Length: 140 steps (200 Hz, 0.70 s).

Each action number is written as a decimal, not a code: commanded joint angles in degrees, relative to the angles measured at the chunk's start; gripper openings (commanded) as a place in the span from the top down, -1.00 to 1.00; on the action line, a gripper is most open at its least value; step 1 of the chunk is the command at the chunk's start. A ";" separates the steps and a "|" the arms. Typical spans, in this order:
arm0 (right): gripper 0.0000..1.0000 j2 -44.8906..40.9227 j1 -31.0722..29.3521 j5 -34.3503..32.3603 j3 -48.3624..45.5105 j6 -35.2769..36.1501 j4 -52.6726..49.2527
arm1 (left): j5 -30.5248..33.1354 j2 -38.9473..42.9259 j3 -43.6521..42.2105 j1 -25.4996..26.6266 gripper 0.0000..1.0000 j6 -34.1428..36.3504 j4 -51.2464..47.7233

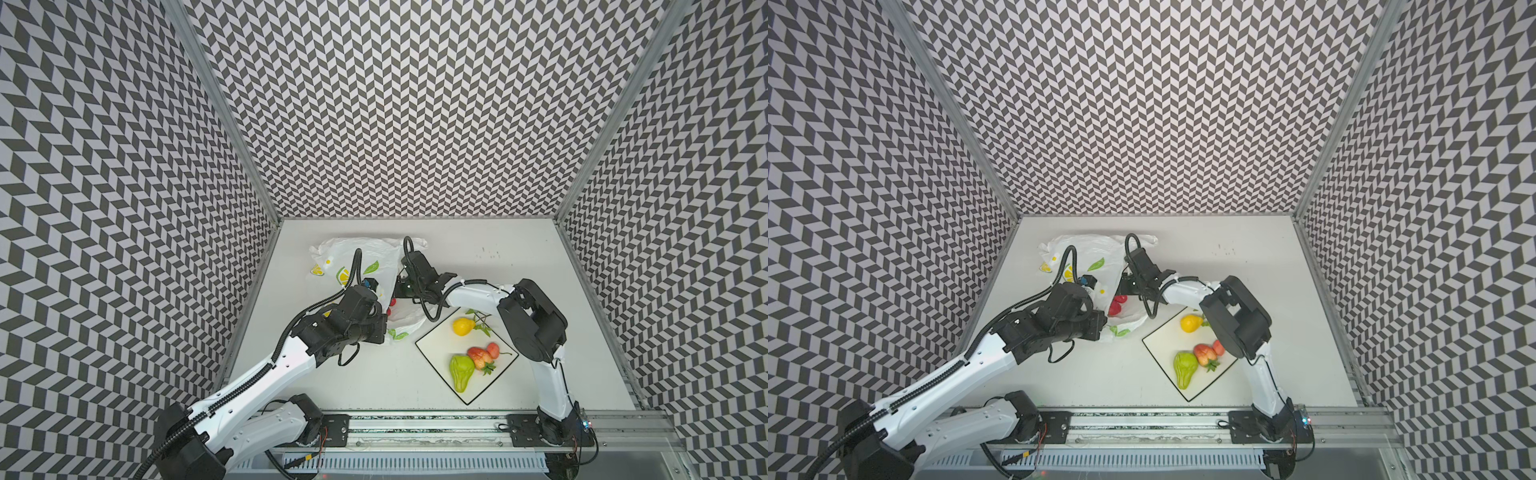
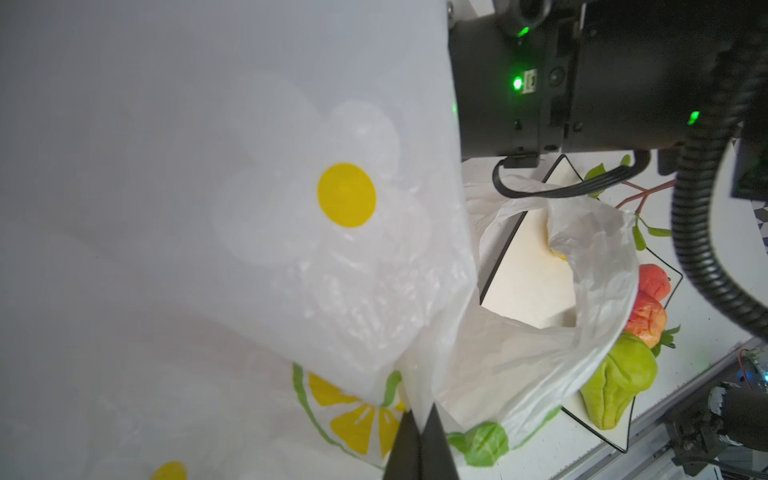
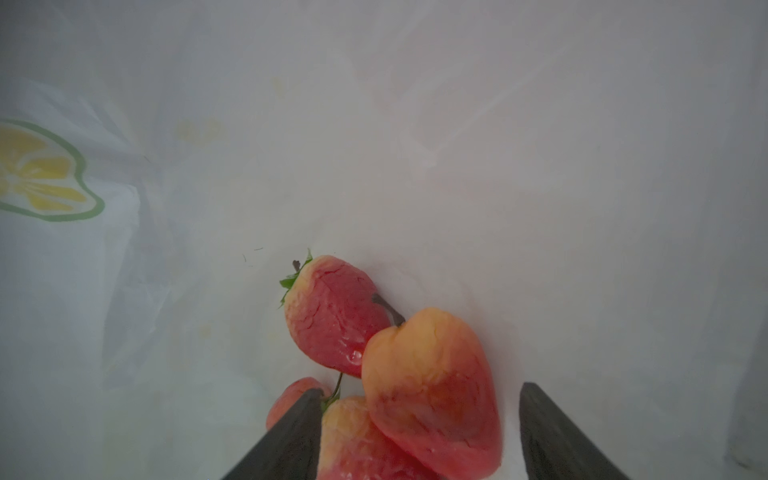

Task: Take the fake fruits out of the plastic bag
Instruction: 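Lower the right gripper onto the red-yellow peach in the bag and grasp it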

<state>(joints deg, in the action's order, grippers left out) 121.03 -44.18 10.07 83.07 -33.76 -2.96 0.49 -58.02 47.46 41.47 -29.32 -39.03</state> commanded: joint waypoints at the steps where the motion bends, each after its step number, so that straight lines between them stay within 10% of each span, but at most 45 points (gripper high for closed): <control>1: -0.52 2.30 -2.22 -4.18 2.69 2.97 0.57 | -0.38 0.36 -0.35 0.00 1.00 0.84 1.10; 77: -0.48 9.83 -6.08 -14.49 10.11 9.65 -7.51 | 3.74 1.47 0.98 -0.10 1.00 0.52 1.32; 140: 0.03 10.63 -6.22 -18.49 13.65 8.41 -12.46 | 9.41 4.14 1.02 -0.14 1.00 -1.92 0.37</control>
<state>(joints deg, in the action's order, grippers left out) 131.81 -50.46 -6.11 96.86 -25.87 -13.17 6.46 -55.33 47.53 41.47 -29.87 -38.74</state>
